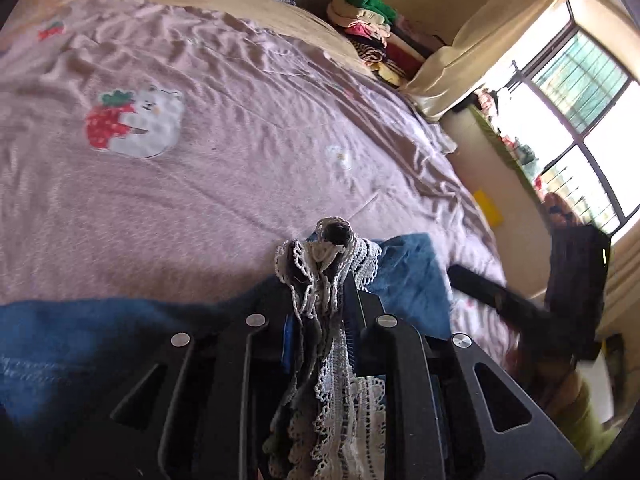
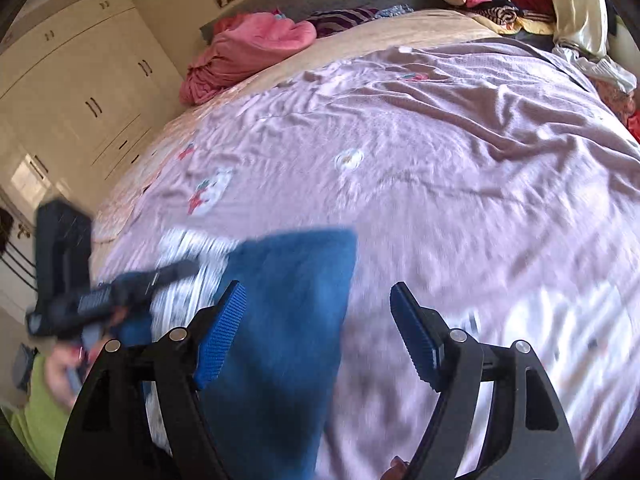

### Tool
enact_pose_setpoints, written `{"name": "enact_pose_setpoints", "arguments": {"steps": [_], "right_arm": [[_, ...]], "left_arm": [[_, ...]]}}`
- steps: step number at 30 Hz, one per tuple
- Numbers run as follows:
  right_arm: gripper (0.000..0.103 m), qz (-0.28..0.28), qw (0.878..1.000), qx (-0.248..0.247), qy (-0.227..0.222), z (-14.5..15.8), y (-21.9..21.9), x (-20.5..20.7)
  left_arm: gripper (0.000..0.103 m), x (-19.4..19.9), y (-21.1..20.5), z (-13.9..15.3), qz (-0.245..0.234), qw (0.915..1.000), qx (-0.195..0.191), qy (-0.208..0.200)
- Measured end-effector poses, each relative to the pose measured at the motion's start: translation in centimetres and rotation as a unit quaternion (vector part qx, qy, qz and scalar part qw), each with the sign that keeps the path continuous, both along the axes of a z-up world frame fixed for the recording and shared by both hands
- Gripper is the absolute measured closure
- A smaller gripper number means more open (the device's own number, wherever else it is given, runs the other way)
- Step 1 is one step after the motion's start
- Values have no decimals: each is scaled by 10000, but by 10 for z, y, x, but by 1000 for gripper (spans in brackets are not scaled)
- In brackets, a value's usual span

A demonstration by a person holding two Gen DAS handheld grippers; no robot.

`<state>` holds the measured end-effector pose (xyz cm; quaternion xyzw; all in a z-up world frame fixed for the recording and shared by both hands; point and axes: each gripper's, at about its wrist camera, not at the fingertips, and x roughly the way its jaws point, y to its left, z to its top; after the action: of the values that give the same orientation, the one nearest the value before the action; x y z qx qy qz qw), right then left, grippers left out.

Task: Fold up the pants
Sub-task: 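Lift the lace hem with both grippers and fold it over the denim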

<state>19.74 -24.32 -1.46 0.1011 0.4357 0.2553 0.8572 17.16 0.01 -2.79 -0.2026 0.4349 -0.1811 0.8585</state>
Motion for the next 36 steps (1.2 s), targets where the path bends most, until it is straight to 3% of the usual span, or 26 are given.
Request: {"name": "enact_pose_setpoints", "arguments": {"steps": [3,5,11,14,17,18,26,28,31,36], "right_arm": [[49,92,9995,-248,173,-11,12,21],[50,170,9977,-609,241,-20,22,24],[50,316,9903,-1346,-140,-29,39,18],[48,229,9941,-1044,-189,-19,29,10],[44,186,9966,-693,-406,-1,14,-11],[39,189,9965,-668,-469,4,11,-19],[37,510,9936,-690,-731,17,5,-91],[31,522,9933,-743,-713,15,5,-102],[30,540,9935,-752,-657,11,5,-113],[29,571,9925,-888,-612,5,8,-127]], "left_arm": [[88,0,4,-5,99,9999,114,50],[87,2,3,-9,128,9996,265,45],[84,6,0,-16,186,9985,504,70],[81,5,1,-12,183,9988,450,69],[57,0,3,-1,193,9987,463,-35],[54,-3,4,4,210,9985,505,-56],[54,-46,-4,20,28,9967,809,-67],[53,-59,-8,18,0,9957,925,13],[53,-76,-12,8,-81,9925,1198,248],[54,-103,-17,-2,-163,9926,1135,392]]}}
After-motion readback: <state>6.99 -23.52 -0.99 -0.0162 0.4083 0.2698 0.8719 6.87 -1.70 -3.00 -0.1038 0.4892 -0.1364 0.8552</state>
